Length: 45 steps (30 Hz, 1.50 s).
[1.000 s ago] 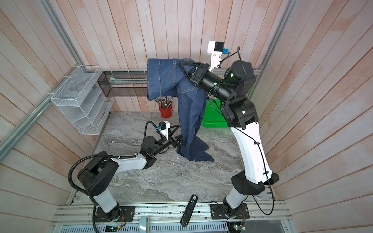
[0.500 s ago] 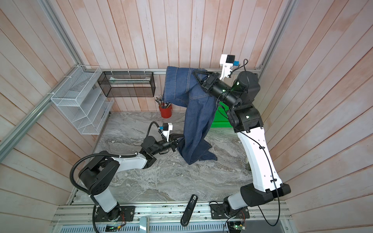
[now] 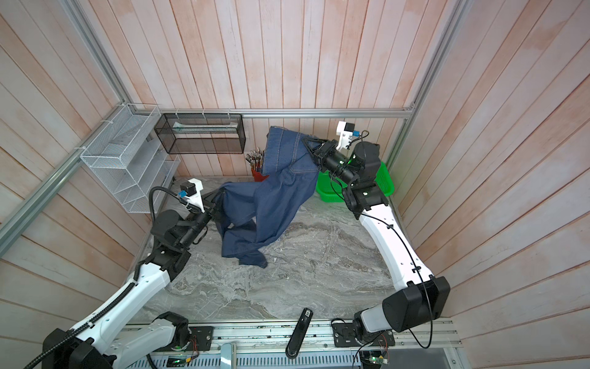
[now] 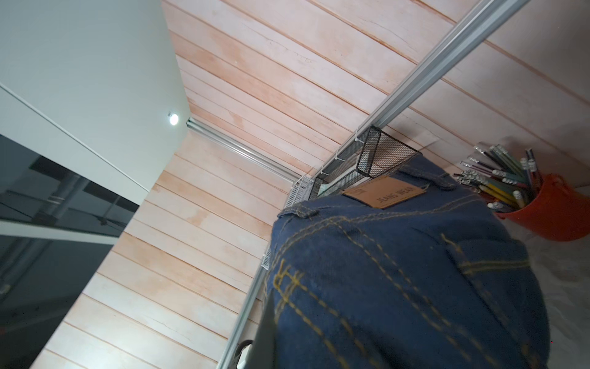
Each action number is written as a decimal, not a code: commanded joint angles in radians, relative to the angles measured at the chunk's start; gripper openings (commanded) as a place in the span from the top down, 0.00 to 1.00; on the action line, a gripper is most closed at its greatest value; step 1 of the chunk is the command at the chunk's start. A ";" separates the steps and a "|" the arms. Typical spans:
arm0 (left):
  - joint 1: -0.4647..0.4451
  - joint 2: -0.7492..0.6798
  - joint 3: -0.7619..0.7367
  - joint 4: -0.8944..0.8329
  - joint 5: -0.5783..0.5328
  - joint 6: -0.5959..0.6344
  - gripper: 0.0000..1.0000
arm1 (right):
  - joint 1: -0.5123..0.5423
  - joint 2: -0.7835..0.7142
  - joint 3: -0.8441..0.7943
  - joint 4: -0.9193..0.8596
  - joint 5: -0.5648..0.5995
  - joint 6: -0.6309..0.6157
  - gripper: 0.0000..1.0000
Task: Fold and stack the trousers
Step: 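Lower the jeans with the right gripper while the left gripper grasps a leg, then grasp the waistband corner with the right gripper while the left holds the leg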
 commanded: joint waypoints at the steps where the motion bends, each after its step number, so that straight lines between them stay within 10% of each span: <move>1: 0.070 -0.017 0.083 -0.165 -0.050 0.113 1.00 | -0.010 -0.053 -0.174 0.270 0.059 0.184 0.94; 8: 0.074 0.060 0.124 -0.271 -0.139 0.201 1.00 | -0.003 -0.169 -0.765 0.437 0.222 0.346 0.86; 14: 0.048 0.172 0.111 -0.297 -0.128 0.137 1.00 | -0.071 -0.269 -0.960 0.148 0.312 0.169 0.40; 21: -0.010 0.231 0.176 -0.434 -0.165 0.108 0.80 | -0.018 -0.231 -0.623 -0.477 0.513 -0.307 0.25; 30: -0.017 0.105 0.197 -0.612 -0.276 0.058 0.35 | 0.091 0.129 -0.327 -0.673 0.525 -0.470 0.24; 45: -0.020 -0.046 0.161 -0.855 -0.328 -0.117 0.31 | 0.078 0.619 0.203 -1.006 0.690 -0.650 0.19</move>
